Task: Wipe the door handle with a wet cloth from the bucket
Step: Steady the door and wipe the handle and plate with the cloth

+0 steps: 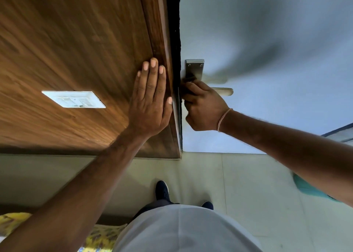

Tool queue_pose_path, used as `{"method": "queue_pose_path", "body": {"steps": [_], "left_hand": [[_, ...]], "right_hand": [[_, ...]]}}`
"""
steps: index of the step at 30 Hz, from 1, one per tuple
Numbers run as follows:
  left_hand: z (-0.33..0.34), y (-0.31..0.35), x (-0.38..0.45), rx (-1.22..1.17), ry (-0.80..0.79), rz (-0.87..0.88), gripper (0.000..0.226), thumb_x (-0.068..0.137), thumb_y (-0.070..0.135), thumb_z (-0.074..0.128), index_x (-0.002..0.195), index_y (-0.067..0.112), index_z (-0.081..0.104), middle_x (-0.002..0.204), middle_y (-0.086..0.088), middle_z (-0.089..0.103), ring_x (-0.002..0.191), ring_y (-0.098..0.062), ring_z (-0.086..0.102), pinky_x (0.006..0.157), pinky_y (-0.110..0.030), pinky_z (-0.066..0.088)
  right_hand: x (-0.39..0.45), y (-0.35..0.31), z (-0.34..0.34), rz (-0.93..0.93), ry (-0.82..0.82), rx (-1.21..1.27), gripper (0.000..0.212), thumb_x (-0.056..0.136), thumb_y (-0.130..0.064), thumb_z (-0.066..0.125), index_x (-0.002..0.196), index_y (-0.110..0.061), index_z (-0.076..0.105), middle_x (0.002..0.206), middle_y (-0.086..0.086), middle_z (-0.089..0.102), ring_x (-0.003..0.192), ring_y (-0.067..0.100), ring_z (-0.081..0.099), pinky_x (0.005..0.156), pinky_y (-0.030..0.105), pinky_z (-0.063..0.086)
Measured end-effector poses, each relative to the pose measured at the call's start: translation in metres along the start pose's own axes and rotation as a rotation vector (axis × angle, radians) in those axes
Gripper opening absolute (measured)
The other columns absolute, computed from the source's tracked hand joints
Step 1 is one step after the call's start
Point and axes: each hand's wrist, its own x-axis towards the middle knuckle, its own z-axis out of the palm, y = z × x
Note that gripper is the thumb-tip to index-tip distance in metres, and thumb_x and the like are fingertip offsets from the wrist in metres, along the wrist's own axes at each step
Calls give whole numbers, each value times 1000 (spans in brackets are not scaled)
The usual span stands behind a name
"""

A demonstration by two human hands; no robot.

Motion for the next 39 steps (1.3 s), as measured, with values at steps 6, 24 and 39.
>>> {"method": "queue_pose_path", "body": {"steps": [6, 24, 39], "left_hand": [[4, 6, 0, -9, 28, -25, 76, 105, 30, 49, 166, -2, 17, 170, -26, 25, 160, -42, 23, 135, -52, 21], [6, 5, 1, -26, 6, -16, 77, 107, 30, 48, 167, 1, 11, 171, -20, 15, 165, -37, 13, 136, -50, 16], [11, 8, -1, -9, 12, -31, 77, 107, 32, 49, 166, -1, 12, 171, -25, 21, 161, -43, 22, 135, -53, 20]], "right_hand": [[-4, 15, 23, -72, 89, -116, 17, 101, -7, 65, 107, -11, 80, 113, 6, 76, 125, 36, 66, 107, 45, 52], [-2, -21, 38, 412, 295, 94, 24, 107, -15, 59, 110, -5, 81, 121, 16, 76, 122, 39, 68, 105, 46, 55], [-20, -28, 21, 780, 375, 93, 29, 104, -34, 66, 119, -12, 79, 123, 9, 76, 108, 32, 71, 96, 46, 49]]}}
